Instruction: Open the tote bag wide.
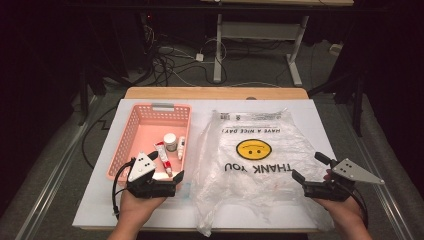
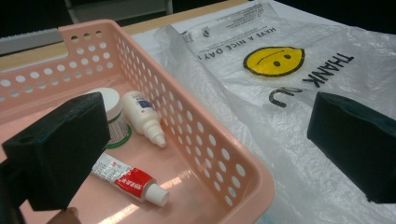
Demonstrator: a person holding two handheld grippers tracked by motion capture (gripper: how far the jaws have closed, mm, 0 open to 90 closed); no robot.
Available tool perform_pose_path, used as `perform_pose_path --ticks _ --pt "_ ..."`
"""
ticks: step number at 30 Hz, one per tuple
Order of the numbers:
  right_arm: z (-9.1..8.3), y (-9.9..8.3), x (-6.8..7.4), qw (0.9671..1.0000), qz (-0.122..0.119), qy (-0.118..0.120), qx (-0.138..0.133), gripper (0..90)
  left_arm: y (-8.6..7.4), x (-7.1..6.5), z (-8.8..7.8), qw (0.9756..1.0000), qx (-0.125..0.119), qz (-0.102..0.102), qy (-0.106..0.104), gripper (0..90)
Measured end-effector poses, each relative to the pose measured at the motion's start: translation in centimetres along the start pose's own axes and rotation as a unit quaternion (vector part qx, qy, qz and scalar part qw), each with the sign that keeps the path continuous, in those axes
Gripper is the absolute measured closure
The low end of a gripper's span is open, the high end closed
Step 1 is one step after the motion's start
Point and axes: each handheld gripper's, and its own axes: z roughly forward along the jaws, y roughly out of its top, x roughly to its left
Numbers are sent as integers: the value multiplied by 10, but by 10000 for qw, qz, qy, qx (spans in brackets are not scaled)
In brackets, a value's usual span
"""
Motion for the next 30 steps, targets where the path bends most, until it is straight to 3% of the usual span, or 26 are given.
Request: perform_pose_path --ticks 3,7,11,13,16,17,18,20,21,24,25,27,29,30 --pt "-2 -1 -5 10000 13 -69 52 3 -1 1 0 10000 31 1 57 0" --pt "-2 -2 -13 9997 70 -220 71 3 -1 -1 -1 10000 82 26 -51 0" --pt "-3 -3 -25 9990 134 -398 152 3 0 1 -3 9998 153 -103 -121 0" --pt "-3 -4 -26 9988 113 -443 181 3 0 2 -4 9995 116 -129 -255 0" --pt "-1 -4 -34 9983 128 -538 198 3 -1 1 -4 9996 18 -127 -251 0" --pt "2 -4 -39 9978 140 -608 229 3 -1 1 -4 9995 -5 -142 -272 0" --pt "9 -2 -50 9968 337 -657 321 3 -1 1 -3 9995 -15 -158 -290 0" --pt "17 3 -58 9956 201 -773 491 4 -1 -1 -1 9994 26 -95 -332 0" --pt "17 3 -58 9956 201 -773 491 4 -1 -1 1 9993 53 -73 -356 0" --pt "35 13 -82 9937 274 -861 659 39 0 0 3 9992 62 -57 -396 0" --pt "35 13 -82 9937 274 -861 659 39 1 1 3 9991 66 -46 -410 0" --pt "50 16 -99 9914 326 -911 881 103 1 1 4 9989 75 -37 -464 0" --pt "54 16 -103 9909 358 -899 940 137 1 0 4 9989 77 -25 -455 0" --pt "60 15 -108 9891 470 -897 1072 174 1 0 4 9989 82 -31 -460 0"
